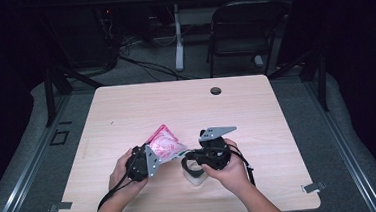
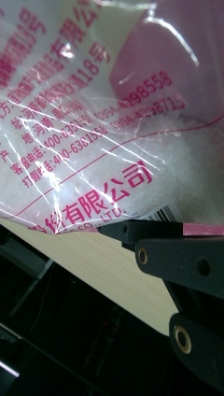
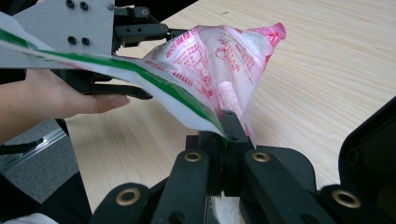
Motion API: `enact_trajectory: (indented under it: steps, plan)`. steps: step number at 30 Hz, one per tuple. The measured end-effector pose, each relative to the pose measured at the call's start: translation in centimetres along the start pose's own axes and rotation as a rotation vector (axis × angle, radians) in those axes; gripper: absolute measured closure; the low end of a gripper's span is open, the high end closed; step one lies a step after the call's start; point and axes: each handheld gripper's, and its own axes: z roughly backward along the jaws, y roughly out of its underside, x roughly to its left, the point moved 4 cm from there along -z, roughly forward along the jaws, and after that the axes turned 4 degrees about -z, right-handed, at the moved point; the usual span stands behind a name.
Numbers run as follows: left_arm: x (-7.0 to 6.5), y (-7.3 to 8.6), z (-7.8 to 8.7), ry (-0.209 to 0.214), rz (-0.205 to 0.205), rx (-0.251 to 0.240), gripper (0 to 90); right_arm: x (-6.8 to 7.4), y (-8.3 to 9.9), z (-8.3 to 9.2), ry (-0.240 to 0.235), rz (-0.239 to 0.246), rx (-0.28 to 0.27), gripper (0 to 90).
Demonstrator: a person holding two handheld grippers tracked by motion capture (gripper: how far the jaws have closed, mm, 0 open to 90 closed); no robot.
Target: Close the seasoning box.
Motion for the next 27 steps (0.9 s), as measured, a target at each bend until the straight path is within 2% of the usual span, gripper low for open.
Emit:
enact_trajectory:
  steps: [2, 9, 11, 16, 20, 27]
  plan:
    - [0.0, -0.1, 0.1, -0.016, -0.019, -0.001, 61.5, 0.0, 0.1, 0.1, 0.003, 0.001, 0.001, 90.0]
    - [-0.1, -0.4, -0.1, -0.021, -0.045, -0.010, 61.5, -0.1, 0.4, 0.3, 0.011, -0.003, 0.008, 90.0]
    - [0.0, -0.5, 0.0, -0.030, -0.067, -0.011, 61.5, -0.2, 0.5, 0.3, 0.013, -0.011, 0.002, 90.0]
    - [-0.1, -0.7, -0.1, -0.038, -0.087, -0.028, 61.6, -0.2, 0.6, 0.5, 0.013, -0.013, 0.005, 90.0]
    - [0.0, -0.9, -0.1, -0.063, -0.122, -0.028, 61.6, -0.3, 0.9, 0.6, 0.015, -0.024, 0.006, 90.0]
    - [-0.2, -1.1, -0.1, -0.092, -0.157, -0.021, 61.6, -0.6, 1.3, 0.4, 0.015, -0.035, 0.019, 90.0]
